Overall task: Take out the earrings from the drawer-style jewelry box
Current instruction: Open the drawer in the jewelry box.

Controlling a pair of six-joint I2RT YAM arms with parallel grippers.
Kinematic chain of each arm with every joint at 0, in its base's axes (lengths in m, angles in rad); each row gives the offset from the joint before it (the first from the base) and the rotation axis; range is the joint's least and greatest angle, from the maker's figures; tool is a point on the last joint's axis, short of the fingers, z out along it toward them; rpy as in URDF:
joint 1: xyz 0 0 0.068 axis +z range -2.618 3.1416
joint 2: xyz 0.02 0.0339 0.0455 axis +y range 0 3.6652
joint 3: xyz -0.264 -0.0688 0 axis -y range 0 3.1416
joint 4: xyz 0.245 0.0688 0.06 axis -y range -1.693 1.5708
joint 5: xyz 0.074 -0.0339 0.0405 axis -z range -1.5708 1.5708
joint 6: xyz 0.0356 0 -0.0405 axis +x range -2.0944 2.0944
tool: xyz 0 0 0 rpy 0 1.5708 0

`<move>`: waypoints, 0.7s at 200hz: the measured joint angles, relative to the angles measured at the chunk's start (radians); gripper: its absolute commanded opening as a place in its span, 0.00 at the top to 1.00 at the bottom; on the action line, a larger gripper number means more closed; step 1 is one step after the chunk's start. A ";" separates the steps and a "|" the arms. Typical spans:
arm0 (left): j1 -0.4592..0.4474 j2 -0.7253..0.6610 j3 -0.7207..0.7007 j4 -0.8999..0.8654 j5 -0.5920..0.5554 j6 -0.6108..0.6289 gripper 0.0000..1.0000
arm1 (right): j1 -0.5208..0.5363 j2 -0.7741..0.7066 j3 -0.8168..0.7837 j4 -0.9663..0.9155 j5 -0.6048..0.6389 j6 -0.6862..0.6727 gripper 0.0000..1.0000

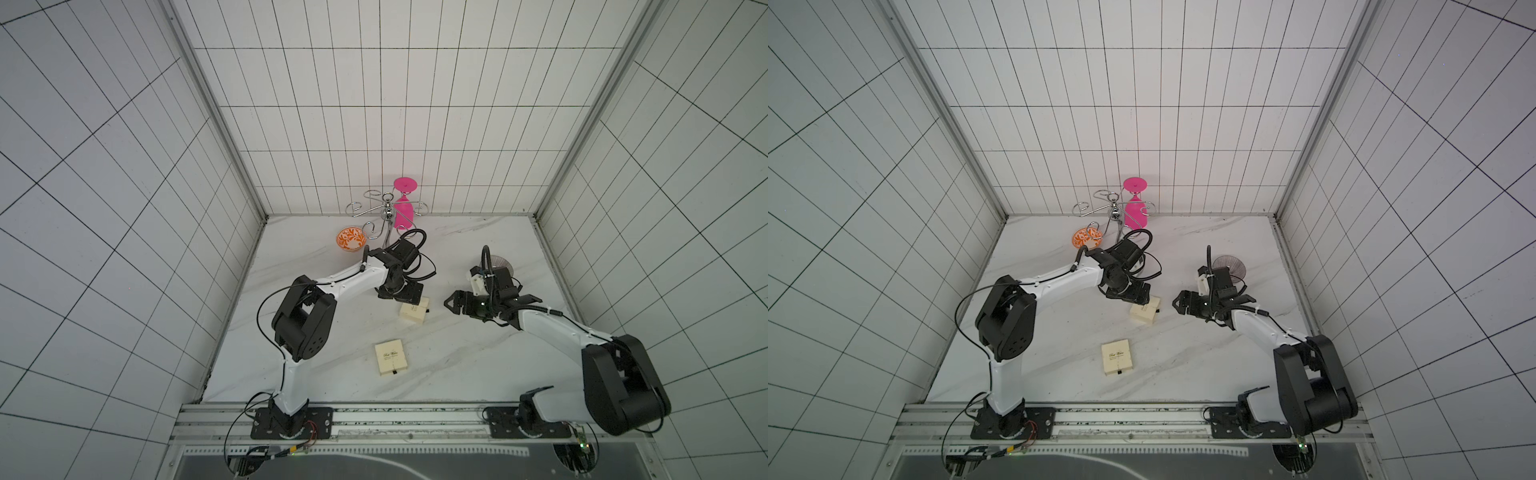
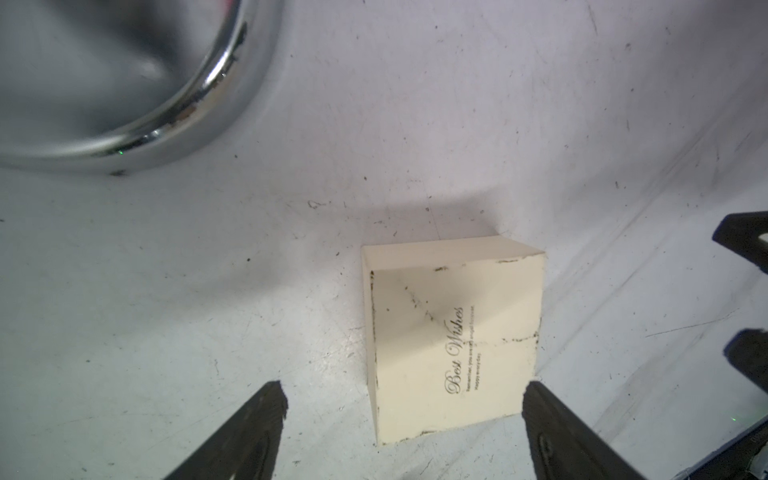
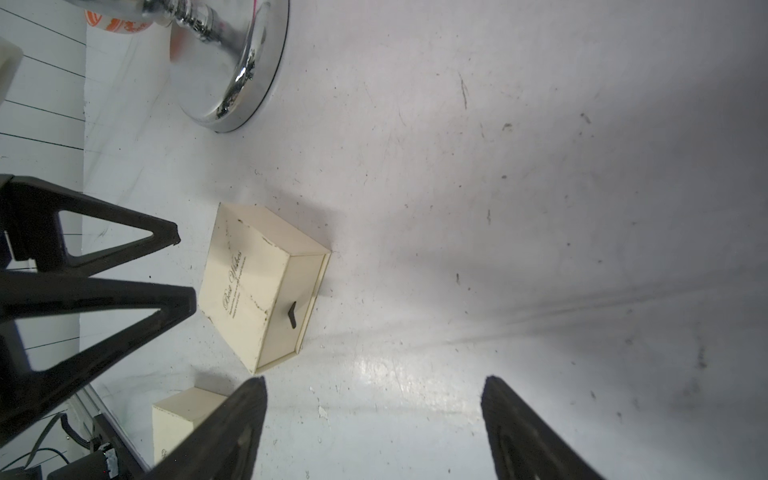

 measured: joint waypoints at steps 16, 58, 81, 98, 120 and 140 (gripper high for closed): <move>-0.004 -0.001 -0.006 0.002 -0.002 0.006 0.17 | 0.017 0.018 0.000 0.010 -0.002 -0.001 0.26; -0.013 -0.001 -0.010 0.001 -0.010 0.021 0.21 | 0.058 0.072 0.002 0.020 -0.020 -0.014 0.44; -0.023 0.000 -0.021 0.000 -0.012 0.033 0.22 | 0.072 0.102 0.002 0.030 -0.031 -0.018 0.46; -0.030 0.007 -0.043 -0.011 -0.010 0.040 0.23 | 0.083 0.117 0.002 0.044 -0.035 -0.018 0.47; -0.024 0.018 -0.056 -0.013 0.004 0.043 0.24 | 0.092 0.129 0.003 0.072 -0.047 -0.016 0.49; -0.021 0.018 -0.057 -0.012 0.011 0.046 0.25 | 0.095 0.154 0.010 0.092 -0.058 -0.015 0.49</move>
